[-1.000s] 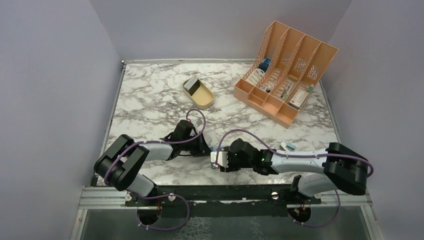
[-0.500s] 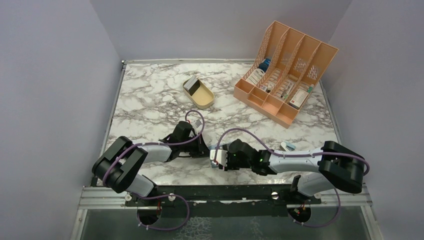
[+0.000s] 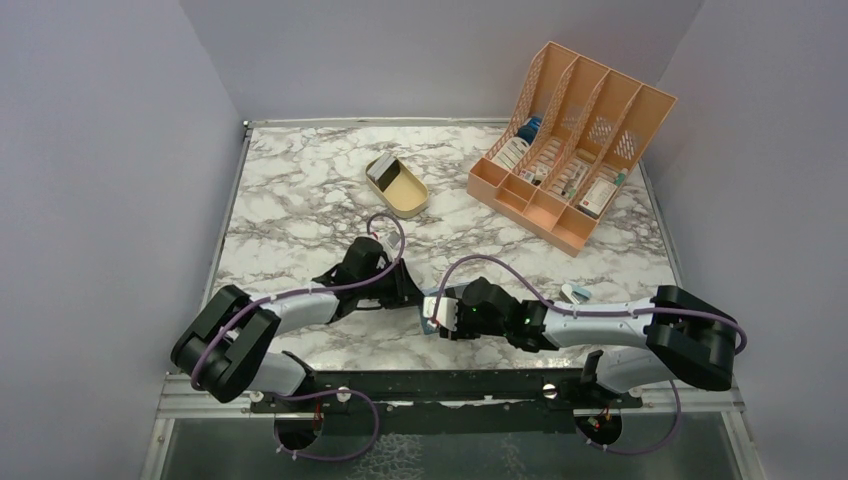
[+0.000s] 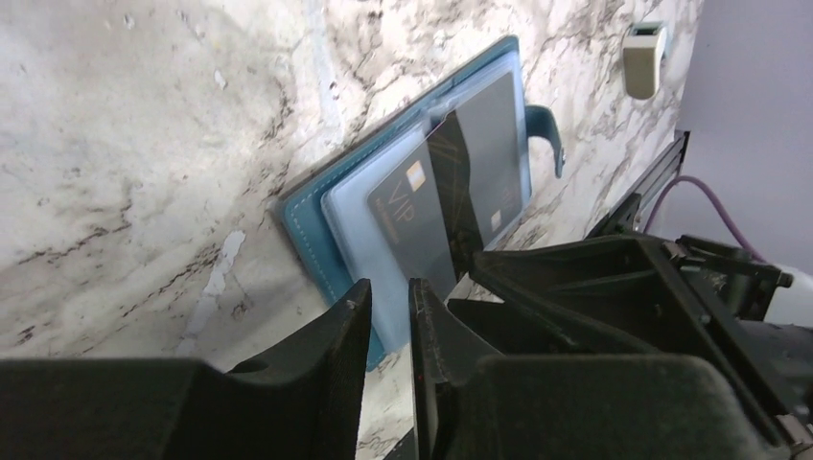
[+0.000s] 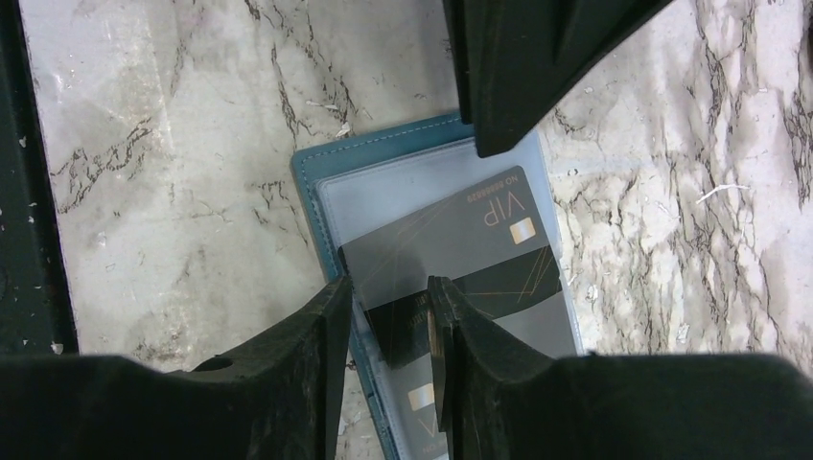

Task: Put the credit cards into the card holder
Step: Adjust the credit card in the card holder.

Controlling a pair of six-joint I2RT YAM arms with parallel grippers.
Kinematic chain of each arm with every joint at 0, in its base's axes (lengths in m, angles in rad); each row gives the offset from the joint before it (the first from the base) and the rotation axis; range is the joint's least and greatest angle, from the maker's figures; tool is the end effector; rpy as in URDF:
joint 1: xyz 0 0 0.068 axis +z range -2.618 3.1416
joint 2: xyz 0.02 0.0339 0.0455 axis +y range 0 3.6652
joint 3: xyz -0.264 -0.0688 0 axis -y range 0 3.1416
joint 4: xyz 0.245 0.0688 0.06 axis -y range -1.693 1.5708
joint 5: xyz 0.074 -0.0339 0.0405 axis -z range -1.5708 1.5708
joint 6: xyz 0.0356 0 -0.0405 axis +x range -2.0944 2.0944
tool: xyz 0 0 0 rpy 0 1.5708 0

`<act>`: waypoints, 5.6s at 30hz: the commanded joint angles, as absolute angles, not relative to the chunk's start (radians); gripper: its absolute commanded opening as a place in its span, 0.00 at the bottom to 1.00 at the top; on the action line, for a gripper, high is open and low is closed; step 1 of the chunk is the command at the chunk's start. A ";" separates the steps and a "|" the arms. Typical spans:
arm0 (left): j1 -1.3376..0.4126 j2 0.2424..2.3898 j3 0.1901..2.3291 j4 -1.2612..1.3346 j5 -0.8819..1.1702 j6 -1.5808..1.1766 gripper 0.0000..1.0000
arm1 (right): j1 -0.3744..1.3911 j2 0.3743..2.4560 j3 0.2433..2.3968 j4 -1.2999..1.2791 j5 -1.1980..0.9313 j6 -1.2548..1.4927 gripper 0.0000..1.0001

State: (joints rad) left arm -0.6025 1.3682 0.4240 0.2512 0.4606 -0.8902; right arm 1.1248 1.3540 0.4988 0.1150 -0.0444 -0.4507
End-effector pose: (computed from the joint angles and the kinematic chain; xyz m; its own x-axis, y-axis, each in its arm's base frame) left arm 0.1893 -0.1494 0.1412 -0.9447 -0.1952 -0.2634 0.0876 0.6239 -0.7766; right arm 0.1065 0.2263 0.1519 0.1369 -0.7225 -0.6776 -0.9507 0.0962 -0.2947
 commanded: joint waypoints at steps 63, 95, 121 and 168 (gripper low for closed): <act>-0.607 1.302 0.394 0.299 0.422 -0.956 0.18 | 1.093 1.282 0.723 -0.147 0.201 0.389 0.45; -0.614 1.421 0.358 0.388 0.447 -0.968 0.17 | 0.947 1.492 0.665 -0.047 0.009 0.696 0.51; -0.619 1.428 0.351 0.403 0.434 -0.975 0.15 | 0.946 1.510 0.666 0.000 0.050 0.707 0.55; -0.614 1.456 0.374 0.390 0.414 -0.960 0.10 | 0.946 1.563 0.704 0.116 -0.011 0.606 0.53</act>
State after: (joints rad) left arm -0.6155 1.4422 0.3569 0.3870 0.4347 -0.9745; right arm 0.9470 1.5661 0.7078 0.0502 0.0357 0.6060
